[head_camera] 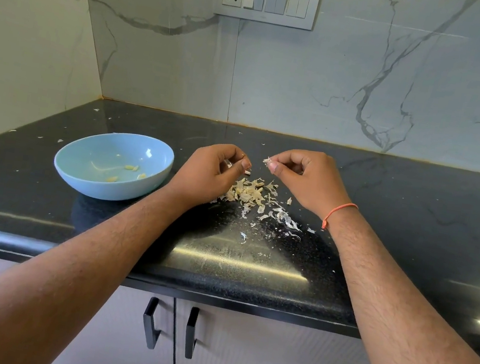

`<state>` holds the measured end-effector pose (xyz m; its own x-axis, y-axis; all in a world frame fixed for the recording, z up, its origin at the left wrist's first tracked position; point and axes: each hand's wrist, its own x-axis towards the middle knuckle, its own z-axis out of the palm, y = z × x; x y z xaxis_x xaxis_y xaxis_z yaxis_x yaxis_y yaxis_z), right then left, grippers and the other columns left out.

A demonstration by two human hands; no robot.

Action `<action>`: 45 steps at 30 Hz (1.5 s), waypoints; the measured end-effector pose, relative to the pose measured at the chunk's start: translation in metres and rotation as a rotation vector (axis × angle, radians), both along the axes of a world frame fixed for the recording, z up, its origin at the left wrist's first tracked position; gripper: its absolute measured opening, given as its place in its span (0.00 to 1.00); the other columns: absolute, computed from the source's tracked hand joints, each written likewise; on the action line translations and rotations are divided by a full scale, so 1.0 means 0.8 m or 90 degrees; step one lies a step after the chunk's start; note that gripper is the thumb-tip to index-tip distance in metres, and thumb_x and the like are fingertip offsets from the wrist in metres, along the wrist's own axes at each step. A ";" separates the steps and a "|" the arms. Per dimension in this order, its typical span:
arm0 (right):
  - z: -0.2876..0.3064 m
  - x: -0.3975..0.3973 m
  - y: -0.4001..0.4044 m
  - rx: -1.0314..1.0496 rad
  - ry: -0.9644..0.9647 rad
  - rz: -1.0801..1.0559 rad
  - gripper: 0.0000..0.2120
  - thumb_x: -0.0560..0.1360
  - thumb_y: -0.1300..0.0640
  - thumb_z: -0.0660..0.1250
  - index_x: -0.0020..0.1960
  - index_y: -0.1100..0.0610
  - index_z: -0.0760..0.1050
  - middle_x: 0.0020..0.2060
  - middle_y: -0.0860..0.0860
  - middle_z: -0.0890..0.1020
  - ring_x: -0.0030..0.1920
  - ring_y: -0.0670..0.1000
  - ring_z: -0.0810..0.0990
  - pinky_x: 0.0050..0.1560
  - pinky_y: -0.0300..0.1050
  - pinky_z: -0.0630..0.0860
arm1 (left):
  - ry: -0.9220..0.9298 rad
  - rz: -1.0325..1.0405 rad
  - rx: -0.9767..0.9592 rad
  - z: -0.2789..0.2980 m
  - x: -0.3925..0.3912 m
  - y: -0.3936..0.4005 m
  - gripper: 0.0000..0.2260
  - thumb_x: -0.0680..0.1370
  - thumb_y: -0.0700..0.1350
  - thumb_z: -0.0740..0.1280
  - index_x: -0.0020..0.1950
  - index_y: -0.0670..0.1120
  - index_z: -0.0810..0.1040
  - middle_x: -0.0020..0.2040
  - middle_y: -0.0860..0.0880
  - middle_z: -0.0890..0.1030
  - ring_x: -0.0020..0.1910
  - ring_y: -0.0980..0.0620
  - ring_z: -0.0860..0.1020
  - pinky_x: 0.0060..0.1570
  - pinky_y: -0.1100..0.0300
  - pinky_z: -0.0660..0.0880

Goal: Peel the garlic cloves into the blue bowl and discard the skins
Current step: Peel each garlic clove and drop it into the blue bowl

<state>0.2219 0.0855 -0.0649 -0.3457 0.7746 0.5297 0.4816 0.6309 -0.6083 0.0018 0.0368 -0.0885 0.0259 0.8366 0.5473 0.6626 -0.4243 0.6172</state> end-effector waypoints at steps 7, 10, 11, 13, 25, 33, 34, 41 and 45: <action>0.033 0.006 0.002 0.071 -0.428 -0.084 0.09 0.74 0.56 0.70 0.38 0.55 0.85 0.36 0.48 0.87 0.39 0.51 0.85 0.45 0.45 0.82 | 0.085 0.011 0.014 -0.002 -0.003 0.006 0.04 0.82 0.47 0.70 0.54 0.54 0.83 0.46 0.60 0.83 0.39 0.55 0.79 0.40 0.62 0.75; 0.061 -0.008 0.003 0.118 -0.653 -0.109 0.10 0.69 0.62 0.65 0.29 0.58 0.73 0.24 0.54 0.76 0.29 0.59 0.76 0.36 0.52 0.80 | 0.086 0.003 0.022 -0.004 -0.004 0.008 0.04 0.81 0.47 0.70 0.54 0.54 0.83 0.47 0.60 0.83 0.39 0.55 0.79 0.41 0.60 0.76; 0.067 -0.015 0.000 0.139 -0.729 -0.101 0.11 0.69 0.63 0.65 0.28 0.57 0.71 0.23 0.53 0.73 0.27 0.57 0.73 0.34 0.52 0.78 | 0.086 0.003 0.023 -0.005 -0.004 0.008 0.04 0.81 0.47 0.70 0.54 0.54 0.83 0.47 0.60 0.83 0.40 0.55 0.79 0.42 0.59 0.76; 0.071 -0.029 -0.010 0.156 -0.867 -0.079 0.12 0.71 0.62 0.67 0.30 0.56 0.70 0.26 0.53 0.72 0.28 0.53 0.71 0.32 0.48 0.75 | 0.091 0.005 0.021 -0.006 -0.005 0.009 0.05 0.81 0.47 0.70 0.55 0.54 0.83 0.48 0.60 0.83 0.40 0.55 0.79 0.43 0.59 0.77; 0.054 -0.024 0.000 0.120 -0.592 -0.053 0.08 0.74 0.57 0.70 0.39 0.53 0.85 0.35 0.46 0.86 0.39 0.49 0.84 0.44 0.44 0.81 | 0.161 -0.064 0.000 -0.009 -0.008 0.017 0.11 0.77 0.56 0.75 0.59 0.57 0.87 0.52 0.59 0.85 0.47 0.58 0.81 0.50 0.55 0.80; 0.026 -0.017 -0.003 -0.026 -0.271 0.006 0.06 0.72 0.52 0.80 0.48 0.48 0.88 0.37 0.40 0.85 0.38 0.39 0.82 0.41 0.27 0.73 | 0.094 -0.016 0.025 -0.005 -0.007 0.014 0.04 0.80 0.52 0.74 0.50 0.54 0.87 0.45 0.61 0.85 0.39 0.57 0.80 0.42 0.61 0.76; 0.025 -0.012 -0.006 -0.038 -0.239 -0.001 0.07 0.73 0.52 0.79 0.51 0.47 0.87 0.38 0.39 0.85 0.40 0.39 0.83 0.42 0.25 0.72 | 0.098 -0.022 0.022 -0.006 -0.007 0.014 0.03 0.80 0.52 0.74 0.50 0.54 0.87 0.45 0.62 0.85 0.40 0.57 0.80 0.43 0.61 0.76; -0.006 0.046 -0.070 -0.144 -0.363 -0.150 0.34 0.82 0.32 0.56 0.82 0.49 0.62 0.80 0.45 0.66 0.79 0.51 0.65 0.79 0.51 0.63 | 0.188 0.029 -0.004 -0.007 -0.009 0.021 0.21 0.84 0.60 0.54 0.60 0.53 0.85 0.61 0.55 0.84 0.62 0.53 0.80 0.62 0.49 0.78; -0.033 0.039 -0.093 -0.209 -0.454 -0.162 0.41 0.83 0.31 0.42 0.85 0.57 0.43 0.84 0.52 0.44 0.84 0.52 0.45 0.83 0.57 0.46 | 0.308 0.128 -0.228 -0.015 -0.010 0.016 0.34 0.82 0.68 0.42 0.82 0.52 0.66 0.82 0.46 0.66 0.82 0.42 0.61 0.79 0.39 0.61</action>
<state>0.2527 0.0107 -0.0914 -0.3058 0.9519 -0.0169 0.9262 0.2934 -0.2367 -0.0060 0.0498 -0.1002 0.0239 0.9798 0.1987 0.9473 -0.0857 0.3088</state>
